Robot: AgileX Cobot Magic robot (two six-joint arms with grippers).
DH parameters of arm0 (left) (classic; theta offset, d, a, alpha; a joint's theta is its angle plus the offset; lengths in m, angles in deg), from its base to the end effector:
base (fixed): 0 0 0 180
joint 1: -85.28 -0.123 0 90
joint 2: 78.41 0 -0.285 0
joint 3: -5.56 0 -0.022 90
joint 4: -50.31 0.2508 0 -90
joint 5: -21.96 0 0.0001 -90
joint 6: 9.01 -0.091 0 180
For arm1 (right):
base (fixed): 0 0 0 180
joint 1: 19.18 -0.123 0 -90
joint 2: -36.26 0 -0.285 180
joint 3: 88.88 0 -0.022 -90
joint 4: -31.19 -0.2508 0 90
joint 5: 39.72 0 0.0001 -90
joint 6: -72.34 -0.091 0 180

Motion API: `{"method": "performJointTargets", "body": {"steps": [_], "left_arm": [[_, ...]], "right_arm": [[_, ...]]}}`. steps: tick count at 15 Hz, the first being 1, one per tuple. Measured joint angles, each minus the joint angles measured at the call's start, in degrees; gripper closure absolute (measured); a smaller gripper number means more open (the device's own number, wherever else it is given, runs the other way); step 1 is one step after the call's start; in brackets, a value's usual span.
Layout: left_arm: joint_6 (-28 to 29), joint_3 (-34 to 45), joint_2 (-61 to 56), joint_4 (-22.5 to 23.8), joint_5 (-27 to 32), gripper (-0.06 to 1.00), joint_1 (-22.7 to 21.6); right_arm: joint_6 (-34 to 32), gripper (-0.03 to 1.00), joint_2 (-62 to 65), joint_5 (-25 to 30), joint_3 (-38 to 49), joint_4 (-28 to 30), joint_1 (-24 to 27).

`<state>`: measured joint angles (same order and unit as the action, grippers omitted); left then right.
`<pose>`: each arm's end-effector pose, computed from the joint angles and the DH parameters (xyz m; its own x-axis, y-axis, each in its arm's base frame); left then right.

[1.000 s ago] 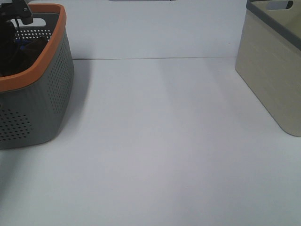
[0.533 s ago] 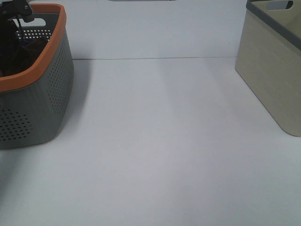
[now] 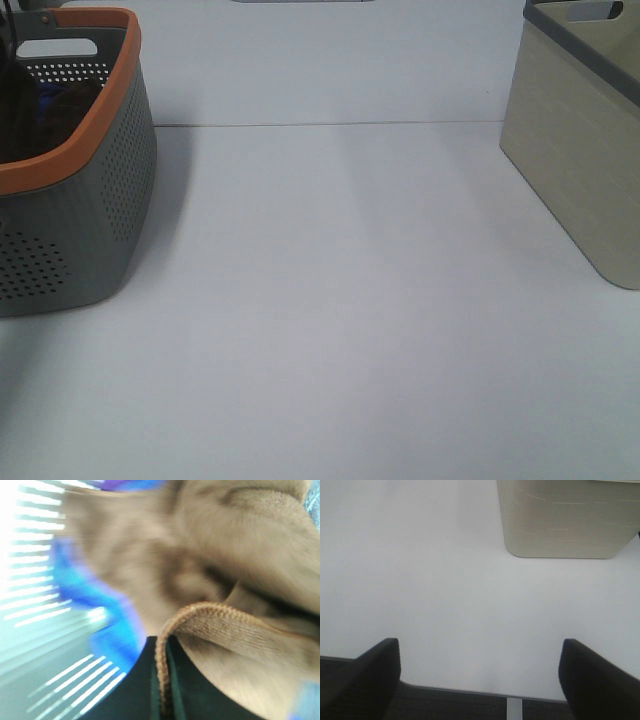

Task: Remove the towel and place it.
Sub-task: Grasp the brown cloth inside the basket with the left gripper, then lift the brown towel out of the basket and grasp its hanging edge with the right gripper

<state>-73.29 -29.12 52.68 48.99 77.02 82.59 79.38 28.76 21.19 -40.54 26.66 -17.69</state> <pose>0.4819 0.0209 0.2517 -0.4252 0.8760 -0.2278 0.7686 0.4823 0.4202 -0.0061 0.0064 0.2784 -0.4442 -0.0725 -0.8930 -0.0734 0.9963 -0.0444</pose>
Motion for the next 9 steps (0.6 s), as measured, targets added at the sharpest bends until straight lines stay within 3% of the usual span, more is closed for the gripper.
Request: {"method": "performJointTargets", "body": {"steps": [5,9], "left_arm": [[4.1,0.0,-14.5,-1.1,11.2,0.94,0.0],[0.4,0.0,-20.6,-1.1,11.8,0.94,0.0]], "right_arm": [[0.0,0.21,0.0,0.0,0.0,0.0,0.0],[0.0,0.21,0.0,0.0,0.0,0.0,0.0]]}}
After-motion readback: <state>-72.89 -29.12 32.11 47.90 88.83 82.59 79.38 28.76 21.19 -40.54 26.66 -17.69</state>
